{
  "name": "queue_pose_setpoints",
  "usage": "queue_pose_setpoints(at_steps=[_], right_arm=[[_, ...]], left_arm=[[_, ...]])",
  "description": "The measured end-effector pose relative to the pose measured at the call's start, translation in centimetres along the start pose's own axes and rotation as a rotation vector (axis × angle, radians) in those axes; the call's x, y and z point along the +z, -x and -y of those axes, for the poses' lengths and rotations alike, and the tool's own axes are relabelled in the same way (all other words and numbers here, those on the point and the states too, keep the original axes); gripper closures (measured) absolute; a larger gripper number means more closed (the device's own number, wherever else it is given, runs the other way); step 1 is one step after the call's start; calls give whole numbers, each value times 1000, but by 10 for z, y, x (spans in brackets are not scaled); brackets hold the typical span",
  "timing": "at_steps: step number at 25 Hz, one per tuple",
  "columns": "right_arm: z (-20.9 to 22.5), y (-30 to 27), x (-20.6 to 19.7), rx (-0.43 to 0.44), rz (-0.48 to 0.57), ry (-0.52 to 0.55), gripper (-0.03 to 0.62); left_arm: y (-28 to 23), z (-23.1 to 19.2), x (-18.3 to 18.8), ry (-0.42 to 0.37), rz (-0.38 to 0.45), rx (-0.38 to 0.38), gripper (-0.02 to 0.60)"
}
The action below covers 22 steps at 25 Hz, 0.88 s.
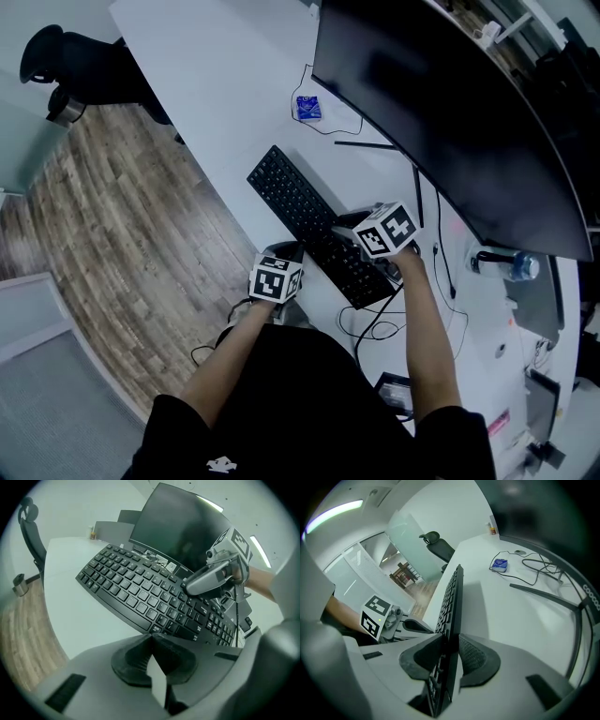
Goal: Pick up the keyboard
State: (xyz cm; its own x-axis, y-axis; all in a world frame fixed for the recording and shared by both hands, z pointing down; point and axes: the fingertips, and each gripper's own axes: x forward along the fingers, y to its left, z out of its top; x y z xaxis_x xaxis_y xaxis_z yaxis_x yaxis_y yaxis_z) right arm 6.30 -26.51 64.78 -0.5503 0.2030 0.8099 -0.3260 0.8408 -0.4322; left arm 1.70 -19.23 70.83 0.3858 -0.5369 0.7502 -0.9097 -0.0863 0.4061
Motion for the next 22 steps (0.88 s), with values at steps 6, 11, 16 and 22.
queue_pose_setpoints(at_steps=[6,11,16,22], right_arm=[[-11,0,5,-27,-5,35,487],[-16,3,6,-60,-9,52,490],[-20,5,10,-102,-18,90,491],[-29,9,13,-142,-22,125,491]], left_arm=[[13,-7,8,-10,48,3,574],[26,-15,18,-12,100,13,574],[44,-22,36,-84,153,13,574],[69,-22,66,-256,226,-2,574]])
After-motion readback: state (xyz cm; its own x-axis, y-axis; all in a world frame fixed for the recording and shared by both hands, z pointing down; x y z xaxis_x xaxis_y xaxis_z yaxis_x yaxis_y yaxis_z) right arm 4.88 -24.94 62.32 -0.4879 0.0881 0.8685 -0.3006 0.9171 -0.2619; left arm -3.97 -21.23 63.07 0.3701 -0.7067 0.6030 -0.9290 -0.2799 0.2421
